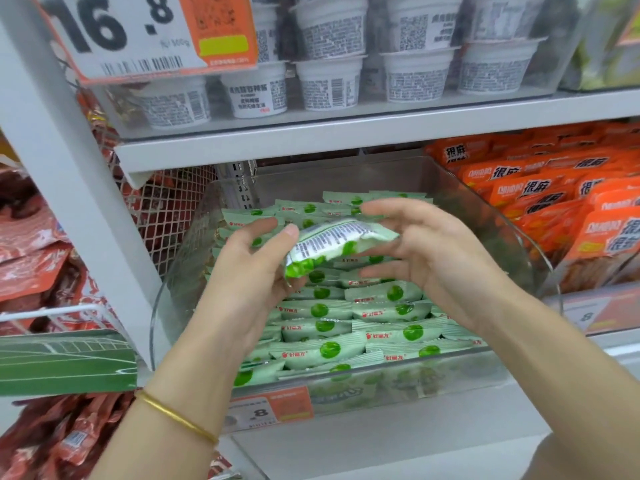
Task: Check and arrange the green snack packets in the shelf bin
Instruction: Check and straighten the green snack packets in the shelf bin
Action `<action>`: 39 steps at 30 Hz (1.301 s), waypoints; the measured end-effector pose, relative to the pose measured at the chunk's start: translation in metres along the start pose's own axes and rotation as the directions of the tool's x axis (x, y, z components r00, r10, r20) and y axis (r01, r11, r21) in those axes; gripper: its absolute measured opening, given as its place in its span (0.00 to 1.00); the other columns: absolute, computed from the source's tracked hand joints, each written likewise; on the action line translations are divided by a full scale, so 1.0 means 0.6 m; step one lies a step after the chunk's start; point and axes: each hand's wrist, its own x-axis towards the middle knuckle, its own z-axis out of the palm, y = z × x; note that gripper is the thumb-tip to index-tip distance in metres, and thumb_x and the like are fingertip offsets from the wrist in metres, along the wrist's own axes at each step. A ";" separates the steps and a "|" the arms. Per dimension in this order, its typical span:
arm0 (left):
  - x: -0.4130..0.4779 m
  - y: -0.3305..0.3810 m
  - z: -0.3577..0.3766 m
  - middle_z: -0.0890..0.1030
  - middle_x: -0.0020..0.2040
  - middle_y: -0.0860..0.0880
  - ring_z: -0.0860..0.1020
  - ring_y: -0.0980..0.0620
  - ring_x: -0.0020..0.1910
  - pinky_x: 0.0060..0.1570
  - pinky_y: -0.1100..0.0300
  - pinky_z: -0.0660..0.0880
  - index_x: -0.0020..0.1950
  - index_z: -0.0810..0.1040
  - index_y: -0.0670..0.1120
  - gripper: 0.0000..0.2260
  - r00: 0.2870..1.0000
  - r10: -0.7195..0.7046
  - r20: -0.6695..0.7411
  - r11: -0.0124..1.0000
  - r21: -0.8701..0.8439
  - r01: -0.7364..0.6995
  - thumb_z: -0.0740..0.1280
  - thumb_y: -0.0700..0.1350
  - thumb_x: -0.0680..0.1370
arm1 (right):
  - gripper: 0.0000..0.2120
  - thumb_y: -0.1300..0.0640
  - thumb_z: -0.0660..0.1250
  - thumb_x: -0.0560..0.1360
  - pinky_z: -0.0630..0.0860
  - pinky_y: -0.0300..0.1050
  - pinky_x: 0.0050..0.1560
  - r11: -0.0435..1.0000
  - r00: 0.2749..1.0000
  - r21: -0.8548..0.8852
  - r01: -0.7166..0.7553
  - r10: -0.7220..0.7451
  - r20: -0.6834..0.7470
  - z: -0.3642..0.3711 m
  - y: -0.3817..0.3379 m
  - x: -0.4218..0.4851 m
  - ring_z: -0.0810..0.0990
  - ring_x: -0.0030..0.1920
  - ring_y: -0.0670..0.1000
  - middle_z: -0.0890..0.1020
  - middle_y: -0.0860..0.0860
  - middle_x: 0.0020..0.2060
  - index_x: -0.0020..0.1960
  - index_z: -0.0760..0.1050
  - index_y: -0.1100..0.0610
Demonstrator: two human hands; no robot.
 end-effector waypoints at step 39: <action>0.118 -0.010 -0.027 0.48 0.78 0.52 0.47 0.53 0.76 0.73 0.48 0.46 0.78 0.47 0.50 0.28 0.965 0.201 0.170 0.191 0.959 -0.209 0.56 0.46 0.81 | 0.11 0.50 0.65 0.76 0.71 0.46 0.50 -0.029 0.971 -0.970 0.240 0.023 0.239 0.089 0.028 0.203 0.76 0.56 0.58 0.80 0.54 0.54 0.54 0.78 0.55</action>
